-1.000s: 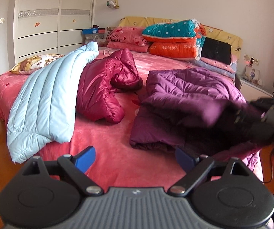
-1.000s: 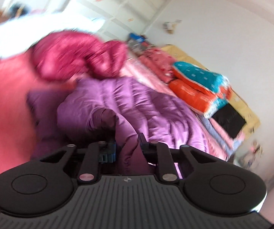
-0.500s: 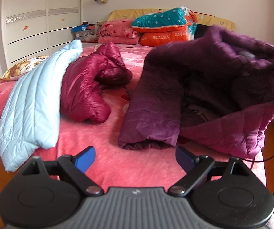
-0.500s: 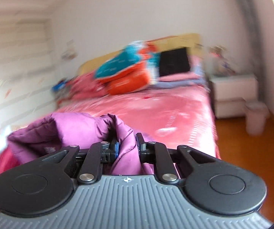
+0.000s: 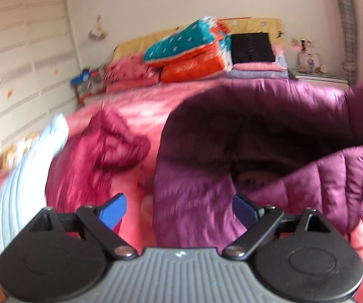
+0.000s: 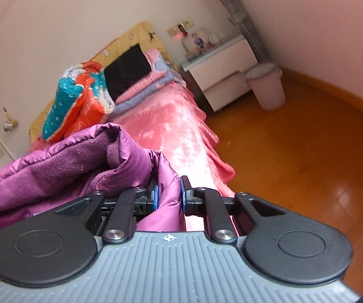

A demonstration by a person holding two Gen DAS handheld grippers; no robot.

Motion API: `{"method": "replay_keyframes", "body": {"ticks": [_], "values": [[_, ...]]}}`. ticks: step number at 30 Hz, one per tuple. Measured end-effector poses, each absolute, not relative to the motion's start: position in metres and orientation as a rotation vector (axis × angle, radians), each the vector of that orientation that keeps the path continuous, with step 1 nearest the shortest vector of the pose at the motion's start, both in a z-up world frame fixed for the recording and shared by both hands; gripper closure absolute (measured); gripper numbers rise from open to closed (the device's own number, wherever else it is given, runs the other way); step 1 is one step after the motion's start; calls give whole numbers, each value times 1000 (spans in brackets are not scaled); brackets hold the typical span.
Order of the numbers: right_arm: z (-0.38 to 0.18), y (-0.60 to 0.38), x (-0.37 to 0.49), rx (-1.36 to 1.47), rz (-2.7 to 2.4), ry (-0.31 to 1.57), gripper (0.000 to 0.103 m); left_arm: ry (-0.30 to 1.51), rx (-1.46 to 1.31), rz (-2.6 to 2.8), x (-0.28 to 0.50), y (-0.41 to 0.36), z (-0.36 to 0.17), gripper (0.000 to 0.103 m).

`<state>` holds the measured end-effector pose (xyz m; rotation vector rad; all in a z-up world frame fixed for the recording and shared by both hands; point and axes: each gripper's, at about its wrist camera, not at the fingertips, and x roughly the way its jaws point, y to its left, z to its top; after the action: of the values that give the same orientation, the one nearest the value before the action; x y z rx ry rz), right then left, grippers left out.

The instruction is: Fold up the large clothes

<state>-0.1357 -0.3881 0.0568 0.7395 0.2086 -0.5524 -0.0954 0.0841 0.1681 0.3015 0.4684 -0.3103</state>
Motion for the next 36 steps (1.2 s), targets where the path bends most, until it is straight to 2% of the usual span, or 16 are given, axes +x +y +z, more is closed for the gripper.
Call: {"method": "replay_keyframes", "body": {"ticks": [8, 16, 22, 24, 26, 27, 29, 31, 32, 33, 34, 36], "values": [[20, -413, -115, 806, -530, 258, 86, 244, 701, -411, -66, 9, 155, 18], [25, -415, -102, 817, -450, 300, 83, 54, 990, -519, -55, -45, 131, 21], [25, -424, -99, 834, -362, 327, 72, -10, 1121, -583, -47, -69, 119, 23], [24, -425, -102, 852, -340, 337, 64, -16, 1156, -605, -47, -75, 113, 23], [22, -428, -103, 887, -319, 343, 50, -22, 1180, -617, -45, -81, 109, 27], [20, -430, -103, 913, -307, 345, 39, -22, 1185, -616, -45, -84, 107, 32], [16, -433, -104, 958, -280, 350, 34, -2, 1164, -611, -44, -89, 106, 40], [13, -433, -109, 987, -266, 365, 26, 31, 1129, -605, -43, -91, 106, 59], [11, -433, -109, 995, -266, 374, 16, 51, 1104, -595, -44, -91, 108, 64], [11, -433, -109, 1001, -266, 380, 11, 75, 1067, -583, -44, -89, 110, 74], [11, -431, -111, 1008, -264, 386, 3, 100, 1022, -574, -43, -86, 113, 79], [11, -428, -114, 1023, -237, 389, 2, 158, 886, -556, -43, -80, 126, 85]]}}
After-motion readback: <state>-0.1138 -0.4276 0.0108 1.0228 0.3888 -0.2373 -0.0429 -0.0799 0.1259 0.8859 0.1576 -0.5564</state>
